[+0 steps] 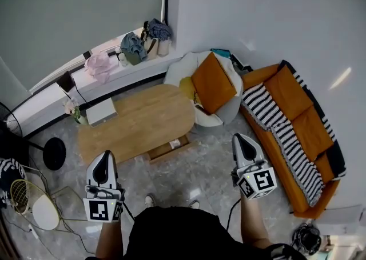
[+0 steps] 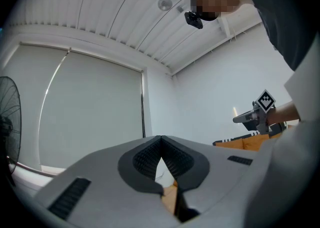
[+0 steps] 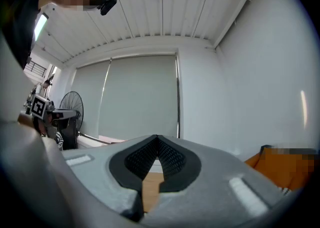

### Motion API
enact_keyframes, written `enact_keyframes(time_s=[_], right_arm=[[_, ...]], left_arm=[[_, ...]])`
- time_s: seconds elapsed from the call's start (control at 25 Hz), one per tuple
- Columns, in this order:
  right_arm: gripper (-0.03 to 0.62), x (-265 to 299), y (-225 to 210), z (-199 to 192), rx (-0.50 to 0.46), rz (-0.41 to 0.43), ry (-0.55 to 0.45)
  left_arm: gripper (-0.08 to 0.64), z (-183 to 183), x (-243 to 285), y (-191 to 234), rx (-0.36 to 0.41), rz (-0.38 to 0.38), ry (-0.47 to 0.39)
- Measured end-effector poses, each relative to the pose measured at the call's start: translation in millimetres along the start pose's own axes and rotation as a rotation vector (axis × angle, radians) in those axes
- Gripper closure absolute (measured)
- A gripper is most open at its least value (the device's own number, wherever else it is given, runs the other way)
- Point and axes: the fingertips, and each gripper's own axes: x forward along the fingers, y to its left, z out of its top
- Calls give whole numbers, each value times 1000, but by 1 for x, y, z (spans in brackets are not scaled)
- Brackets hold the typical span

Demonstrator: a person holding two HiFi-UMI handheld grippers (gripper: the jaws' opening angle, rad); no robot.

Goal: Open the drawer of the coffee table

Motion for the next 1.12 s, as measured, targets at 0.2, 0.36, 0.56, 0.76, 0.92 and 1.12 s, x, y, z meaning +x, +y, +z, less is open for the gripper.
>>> enact_keyframes(time_s=[0.2,0.36,0.56,0.76,0.92,1.12], right_arm=[[588,14,14,7,-23,20,-32],[588,14,20,10,-38,26,-40],[588,19,31,6,-43,38,-30],[588,24,36,8,-48,32,-41],[588,25,40,9,-48,33,-39],[588,24,47,10,-103,26,-30]], left_arm=[[554,4,8,-7,0,-26,-28],[554,6,13,-13,-4,-43,-33],[554,-2,15,-9,-21,-42,-3],[554,-6,15,-4,-26,-43,-1],[554,-5,14,-3,-39,-43,-4],[554,-2,14,-1,-34,-58,-28]])
